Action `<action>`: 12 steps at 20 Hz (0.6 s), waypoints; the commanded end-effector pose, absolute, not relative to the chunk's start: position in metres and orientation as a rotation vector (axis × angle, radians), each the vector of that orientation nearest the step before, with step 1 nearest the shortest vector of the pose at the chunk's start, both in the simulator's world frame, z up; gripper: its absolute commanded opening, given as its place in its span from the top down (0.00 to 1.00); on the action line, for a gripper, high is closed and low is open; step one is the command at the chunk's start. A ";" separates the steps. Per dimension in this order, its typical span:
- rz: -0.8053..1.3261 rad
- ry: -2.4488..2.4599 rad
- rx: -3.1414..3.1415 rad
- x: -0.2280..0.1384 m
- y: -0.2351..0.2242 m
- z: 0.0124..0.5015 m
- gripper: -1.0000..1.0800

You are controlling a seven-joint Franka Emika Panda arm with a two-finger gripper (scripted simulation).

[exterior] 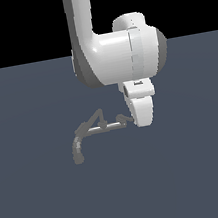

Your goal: Turn on the faucet by rotating a designated handle.

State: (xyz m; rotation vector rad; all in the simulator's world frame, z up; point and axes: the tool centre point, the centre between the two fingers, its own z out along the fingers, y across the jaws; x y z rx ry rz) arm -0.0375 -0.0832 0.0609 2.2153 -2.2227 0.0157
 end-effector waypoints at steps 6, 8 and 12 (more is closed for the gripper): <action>0.008 -2.201 2.240 -0.039 -0.049 0.061 1.00; 0.004 -2.192 2.250 -0.039 -0.035 0.061 1.00; 0.013 -2.251 2.170 -0.044 -0.066 0.061 1.00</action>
